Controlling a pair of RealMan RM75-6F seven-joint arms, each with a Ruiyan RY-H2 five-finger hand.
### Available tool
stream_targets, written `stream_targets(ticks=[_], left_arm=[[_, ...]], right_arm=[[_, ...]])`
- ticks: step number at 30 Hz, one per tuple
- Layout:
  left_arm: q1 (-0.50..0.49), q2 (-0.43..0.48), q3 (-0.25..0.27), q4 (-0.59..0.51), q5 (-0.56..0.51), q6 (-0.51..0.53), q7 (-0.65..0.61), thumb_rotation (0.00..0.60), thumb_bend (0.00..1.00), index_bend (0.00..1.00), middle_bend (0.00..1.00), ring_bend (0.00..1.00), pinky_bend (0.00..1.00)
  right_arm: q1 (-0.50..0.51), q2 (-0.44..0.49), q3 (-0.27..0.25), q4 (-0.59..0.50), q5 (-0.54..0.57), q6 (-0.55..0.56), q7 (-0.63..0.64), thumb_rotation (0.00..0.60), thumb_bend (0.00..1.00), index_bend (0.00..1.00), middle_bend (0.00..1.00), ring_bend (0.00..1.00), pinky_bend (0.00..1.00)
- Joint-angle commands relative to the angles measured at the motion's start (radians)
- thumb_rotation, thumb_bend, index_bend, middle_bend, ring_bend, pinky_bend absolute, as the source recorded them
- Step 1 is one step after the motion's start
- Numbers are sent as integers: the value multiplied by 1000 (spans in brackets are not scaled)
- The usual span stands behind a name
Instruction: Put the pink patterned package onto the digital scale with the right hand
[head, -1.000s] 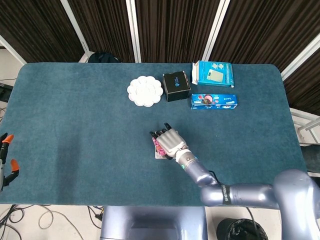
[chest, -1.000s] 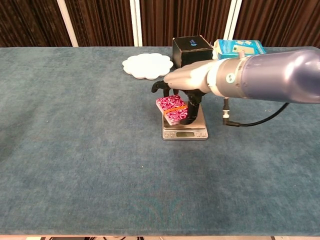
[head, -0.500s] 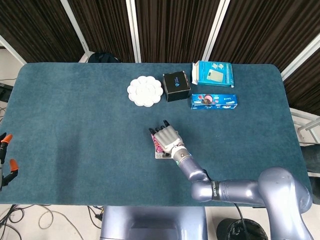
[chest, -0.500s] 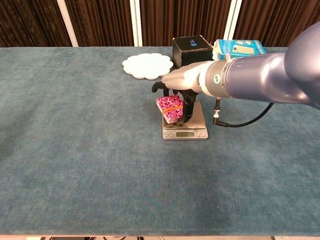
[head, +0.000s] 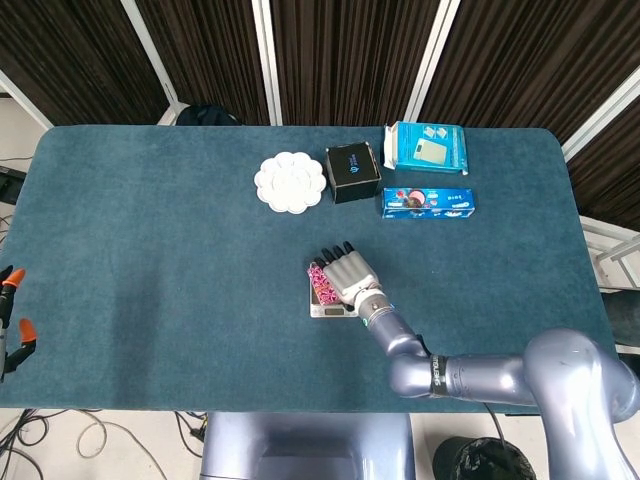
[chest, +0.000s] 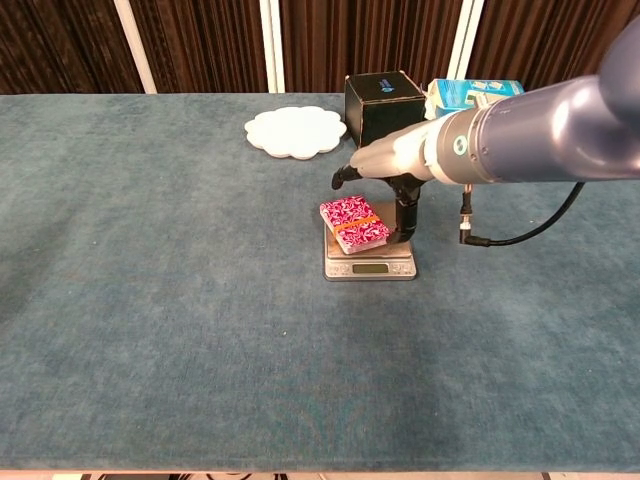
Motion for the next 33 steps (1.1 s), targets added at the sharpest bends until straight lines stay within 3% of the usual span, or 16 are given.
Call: stream_targets(ticks=[1,5,8,10,14,18,21,26,33], left_arm=[[1,1,0,1,2,1,-1,600,652,37,0,0,0],[3,3,2,2,2,2,-4,600,653,37,0,0,0],[4,4,2,3,5,4,-3,600,652,37,0,0,0],[4,4,3,2,9,7,-1,600,652,37,0,0,0],[5,2,4,2,15,12,5,600,652,37,0,0,0],[3,-3,6,7,17,10,23,600,652,37,0,0,0],[1,-8,7,8,19,9,33,600,652,37,0,0,0],[3,-9,6,8,20,14,37,600,652,37,0,0,0],[5,-8,4,9,16,16,31,600,652,37,0,0,0]], right_arm=[[3,71,-14,-95,0,41,-8,600,385,0,0,0,0],[-54,200,-36,-273,-99,138,30,600,385,0,0,0,0],[-176,307,-71,-402,-317,252,131,600,385,0,0,0,0],[-285,369,-125,-450,-522,351,214,600,384,0,0,0,0],[-477,444,-239,-448,-829,541,356,600,384,0,0,0,0],[-664,463,-353,-364,-1080,713,526,600,385,0,0,0,0],[-759,448,-386,-282,-1167,807,591,600,385,0,0,0,0],[-909,363,-387,-134,-1240,968,615,600,384,0,0,0,0],[-1014,305,-378,-41,-1231,981,654,600,385,0,0,0,0]])
